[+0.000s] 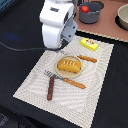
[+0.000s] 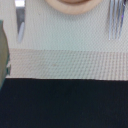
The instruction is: Interact with the objects in diverse but meaningful ways.
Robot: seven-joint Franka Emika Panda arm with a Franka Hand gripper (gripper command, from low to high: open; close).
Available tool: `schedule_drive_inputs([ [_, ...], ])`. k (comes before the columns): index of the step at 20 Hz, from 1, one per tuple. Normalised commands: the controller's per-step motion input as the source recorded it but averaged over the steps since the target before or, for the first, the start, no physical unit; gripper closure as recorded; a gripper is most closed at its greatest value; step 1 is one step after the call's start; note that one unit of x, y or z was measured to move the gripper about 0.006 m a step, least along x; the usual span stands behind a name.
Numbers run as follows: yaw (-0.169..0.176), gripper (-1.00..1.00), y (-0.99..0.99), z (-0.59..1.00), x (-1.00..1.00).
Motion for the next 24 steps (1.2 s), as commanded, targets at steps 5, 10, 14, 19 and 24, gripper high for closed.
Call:
schedule_drive_inputs([
  [5,-0.016,-1.0,-0.93,-0.09,0.0],
  [10,-0.05,-1.0,-0.7,-0.22,0.11],
  [14,-0.102,-1.0,-0.53,-0.28,0.31],
  [19,-0.101,-1.0,-0.29,-0.14,0.37],
  [24,-0.129,-1.0,-0.05,0.06,0.64],
])
